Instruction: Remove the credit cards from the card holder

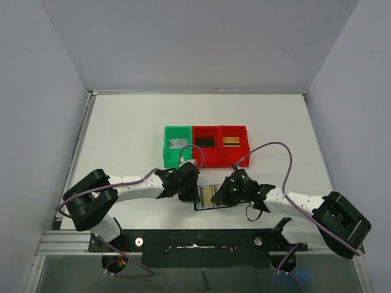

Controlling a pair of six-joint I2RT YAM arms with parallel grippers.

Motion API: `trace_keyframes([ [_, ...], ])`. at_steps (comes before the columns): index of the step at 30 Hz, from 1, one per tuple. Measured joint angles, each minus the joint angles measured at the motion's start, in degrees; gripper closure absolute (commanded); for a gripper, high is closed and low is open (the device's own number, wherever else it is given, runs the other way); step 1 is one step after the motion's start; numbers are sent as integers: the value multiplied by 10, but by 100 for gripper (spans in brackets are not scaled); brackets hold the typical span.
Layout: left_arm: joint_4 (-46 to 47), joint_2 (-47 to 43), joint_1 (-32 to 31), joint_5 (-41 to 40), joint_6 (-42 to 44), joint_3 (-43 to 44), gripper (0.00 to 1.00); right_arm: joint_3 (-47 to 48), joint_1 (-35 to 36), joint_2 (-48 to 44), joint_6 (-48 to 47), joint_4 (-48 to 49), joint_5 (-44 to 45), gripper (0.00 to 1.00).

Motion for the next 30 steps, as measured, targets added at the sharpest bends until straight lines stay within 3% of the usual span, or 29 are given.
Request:
trace_keyframes([
  [6,1,4,-4,0,0,2,98,-37,-35,-37,-2,40,-41,100],
  [22,-2,11,-7,-2,0,11,100,-51,-90,-98,-51,8,-84,100],
  [30,-6,7,-10,-10,0,10,90,-51,-93,-97,-48,-16,-68,100],
])
